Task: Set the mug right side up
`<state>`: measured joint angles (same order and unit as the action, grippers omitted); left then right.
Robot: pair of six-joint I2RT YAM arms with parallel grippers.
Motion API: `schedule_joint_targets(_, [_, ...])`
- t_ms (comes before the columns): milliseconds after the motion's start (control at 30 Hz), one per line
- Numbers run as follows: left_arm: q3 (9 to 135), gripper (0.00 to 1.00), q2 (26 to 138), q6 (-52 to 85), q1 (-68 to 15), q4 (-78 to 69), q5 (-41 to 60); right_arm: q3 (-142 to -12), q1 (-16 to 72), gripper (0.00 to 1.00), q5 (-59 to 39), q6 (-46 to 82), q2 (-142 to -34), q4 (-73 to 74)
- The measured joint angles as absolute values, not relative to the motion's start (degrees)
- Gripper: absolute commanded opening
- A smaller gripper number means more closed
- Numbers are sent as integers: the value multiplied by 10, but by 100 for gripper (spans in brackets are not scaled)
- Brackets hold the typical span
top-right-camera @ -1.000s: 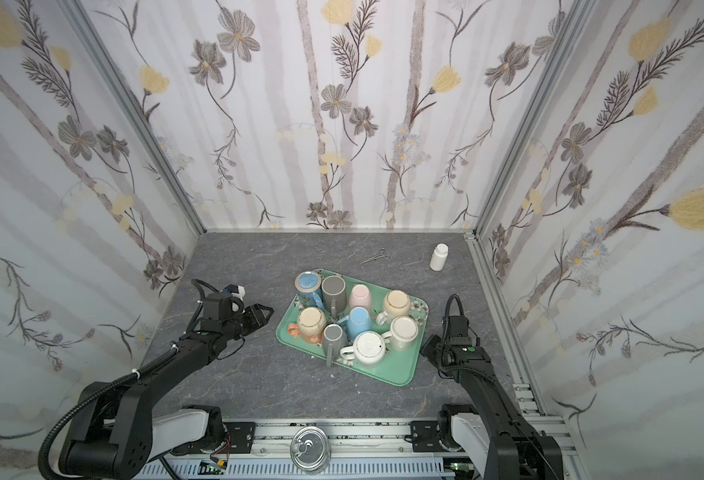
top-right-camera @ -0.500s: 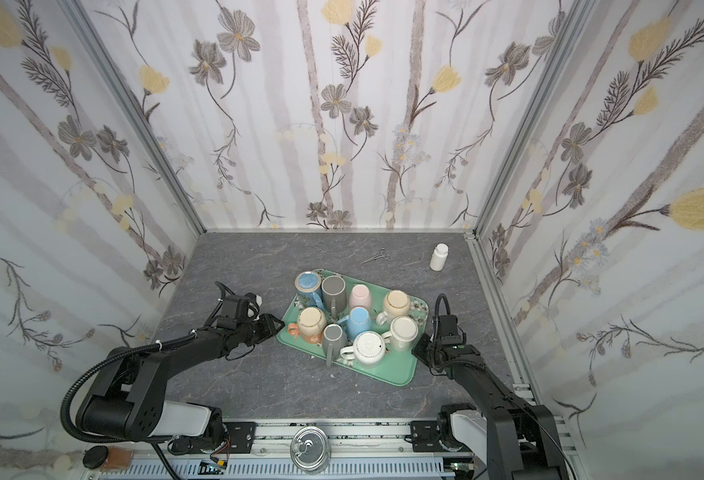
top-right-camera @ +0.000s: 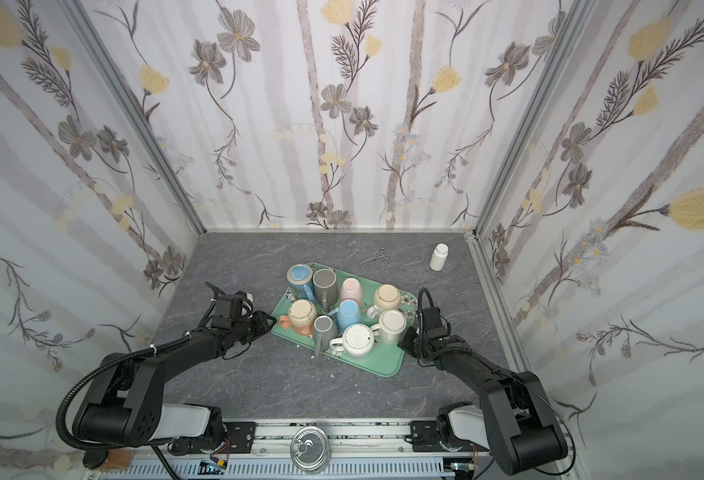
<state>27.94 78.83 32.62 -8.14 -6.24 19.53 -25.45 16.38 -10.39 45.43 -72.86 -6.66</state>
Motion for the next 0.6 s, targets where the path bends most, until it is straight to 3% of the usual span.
schedule_joint_targets(233, [286, 35, 809, 326, -47, -62, 197, -321, 227, 0, -83, 495, -808, -60])
schedule_joint_targets(600, [324, 32, 865, 315, 47, -66, 199, -562, 300, 0, -71, 498, -1031, -76])
